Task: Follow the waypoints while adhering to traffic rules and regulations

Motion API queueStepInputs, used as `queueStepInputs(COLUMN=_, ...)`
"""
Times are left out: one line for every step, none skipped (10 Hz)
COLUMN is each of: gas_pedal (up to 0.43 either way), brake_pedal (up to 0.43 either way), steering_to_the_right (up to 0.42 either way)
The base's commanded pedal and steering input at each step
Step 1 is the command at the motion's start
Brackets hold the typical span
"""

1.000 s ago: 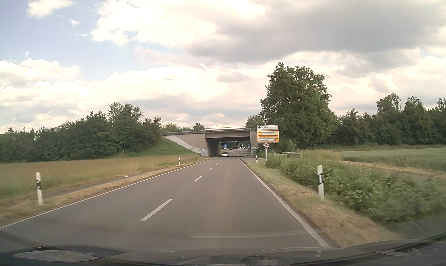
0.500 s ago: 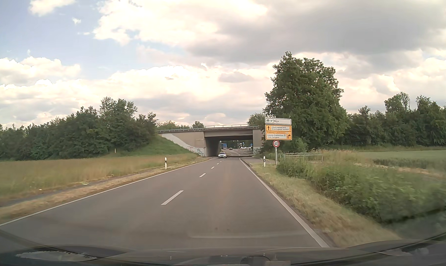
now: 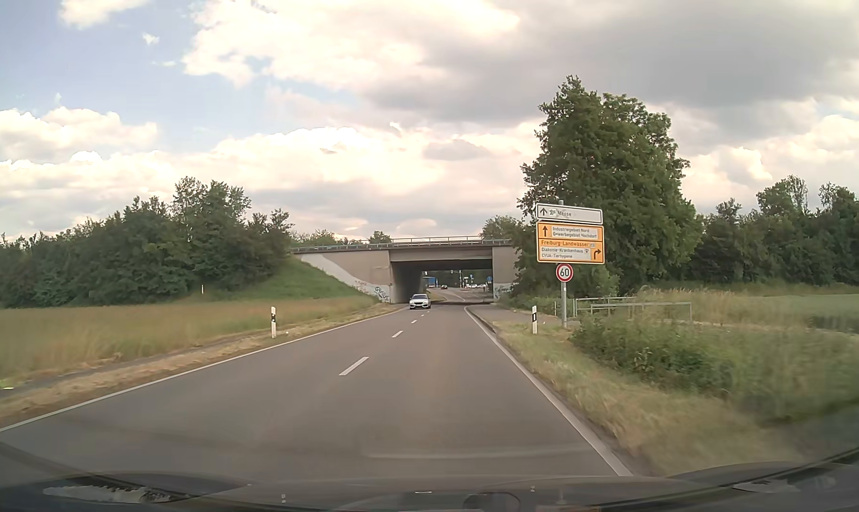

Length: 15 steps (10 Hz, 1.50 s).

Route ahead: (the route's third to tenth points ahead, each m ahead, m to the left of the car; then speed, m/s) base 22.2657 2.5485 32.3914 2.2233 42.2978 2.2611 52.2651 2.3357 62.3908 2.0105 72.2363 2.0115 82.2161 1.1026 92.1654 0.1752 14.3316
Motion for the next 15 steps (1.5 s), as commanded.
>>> queueStepInputs(gas_pedal=0.118, brake_pedal=0.0, steering_to_the_right=-0.003)
queueStepInputs(gas_pedal=0.118, brake_pedal=0.0, steering_to_the_right=-0.003)
queueStepInputs(gas_pedal=0.118, brake_pedal=0.0, steering_to_the_right=-0.003)
queueStepInputs(gas_pedal=0.118, brake_pedal=0.0, steering_to_the_right=-0.003)
queueStepInputs(gas_pedal=0.118, brake_pedal=0.0, steering_to_the_right=-0.003)
queueStepInputs(gas_pedal=0.118, brake_pedal=0.0, steering_to_the_right=-0.003)
queueStepInputs(gas_pedal=0.118, brake_pedal=0.0, steering_to_the_right=-0.003)
queueStepInputs(gas_pedal=0.118, brake_pedal=0.0, steering_to_the_right=-0.003)
queueStepInputs(gas_pedal=0.118, brake_pedal=0.0, steering_to_the_right=-0.002)
queueStepInputs(gas_pedal=0.118, brake_pedal=0.0, steering_to_the_right=-0.002)
queueStepInputs(gas_pedal=0.118, brake_pedal=0.0, steering_to_the_right=-0.002)
queueStepInputs(gas_pedal=0.118, brake_pedal=0.0, steering_to_the_right=-0.002)
queueStepInputs(gas_pedal=0.118, brake_pedal=0.0, steering_to_the_right=-0.002)
queueStepInputs(gas_pedal=0.118, brake_pedal=0.0, steering_to_the_right=-0.002)
queueStepInputs(gas_pedal=0.118, brake_pedal=0.0, steering_to_the_right=-0.002)
